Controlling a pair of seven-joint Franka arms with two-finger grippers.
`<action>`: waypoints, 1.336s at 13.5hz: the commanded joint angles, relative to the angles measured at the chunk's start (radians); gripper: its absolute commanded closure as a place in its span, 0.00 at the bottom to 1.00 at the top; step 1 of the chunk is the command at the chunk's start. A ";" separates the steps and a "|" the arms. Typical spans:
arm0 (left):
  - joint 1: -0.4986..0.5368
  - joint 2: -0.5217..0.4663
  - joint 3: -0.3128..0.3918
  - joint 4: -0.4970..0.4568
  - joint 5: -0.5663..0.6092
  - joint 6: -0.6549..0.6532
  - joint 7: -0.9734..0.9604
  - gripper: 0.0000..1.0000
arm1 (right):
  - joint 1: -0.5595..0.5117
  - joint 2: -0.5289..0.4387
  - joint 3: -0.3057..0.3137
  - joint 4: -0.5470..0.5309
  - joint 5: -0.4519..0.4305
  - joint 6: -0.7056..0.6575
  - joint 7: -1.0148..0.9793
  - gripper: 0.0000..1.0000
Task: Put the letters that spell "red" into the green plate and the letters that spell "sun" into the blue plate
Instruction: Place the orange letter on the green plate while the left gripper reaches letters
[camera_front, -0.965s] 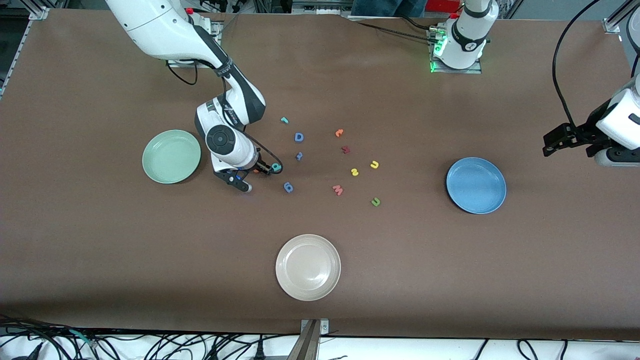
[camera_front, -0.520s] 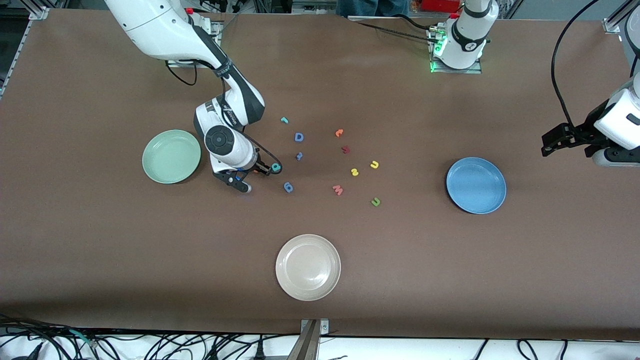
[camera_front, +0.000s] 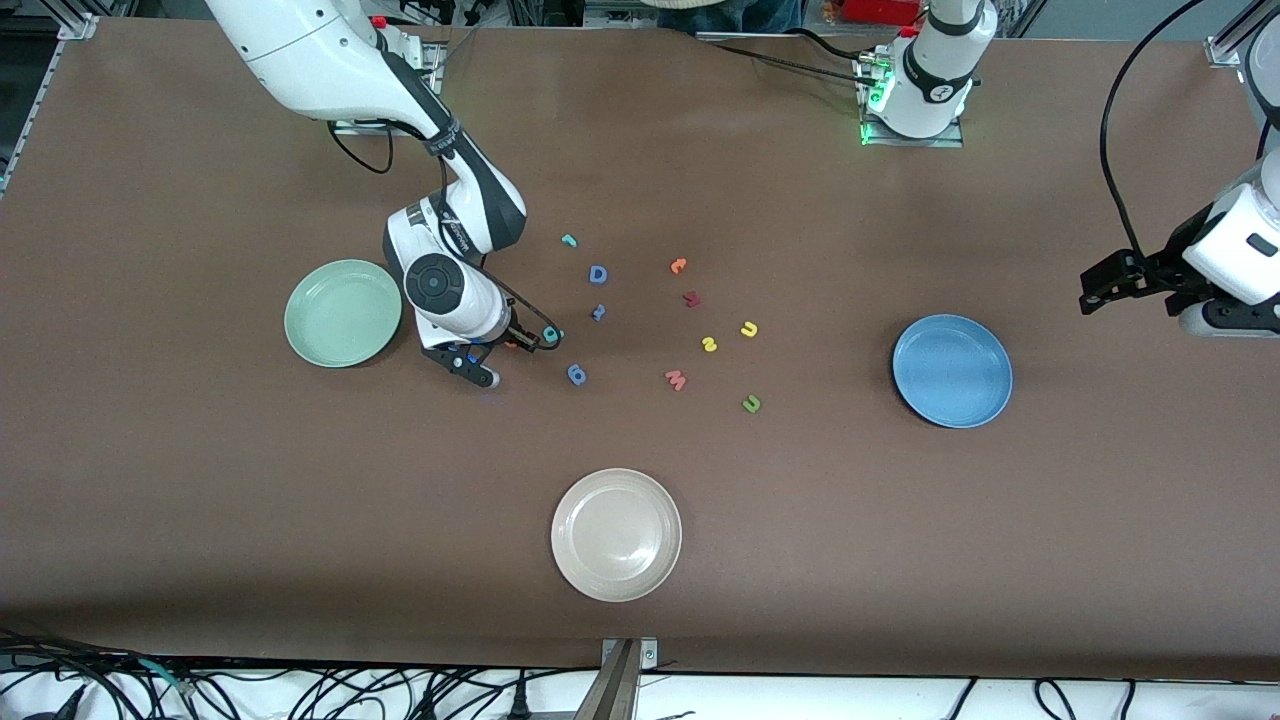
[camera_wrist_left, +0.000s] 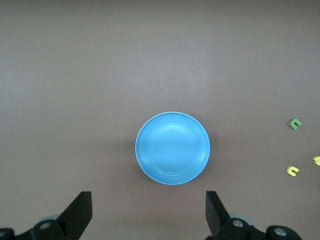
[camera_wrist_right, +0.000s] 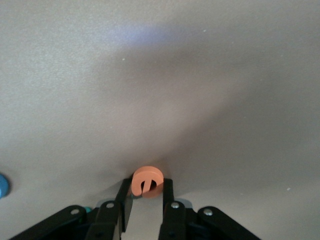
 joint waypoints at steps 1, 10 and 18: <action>-0.003 0.037 -0.012 0.024 0.016 -0.028 0.015 0.00 | -0.006 0.008 -0.015 -0.005 0.004 -0.018 -0.025 0.98; -0.006 0.316 -0.306 0.031 -0.055 0.067 -0.060 0.00 | -0.009 -0.097 -0.121 0.213 0.004 -0.501 -0.121 0.98; -0.165 0.492 -0.328 0.077 -0.106 0.212 -0.236 0.00 | -0.011 -0.216 -0.386 0.053 0.012 -0.595 -0.616 0.98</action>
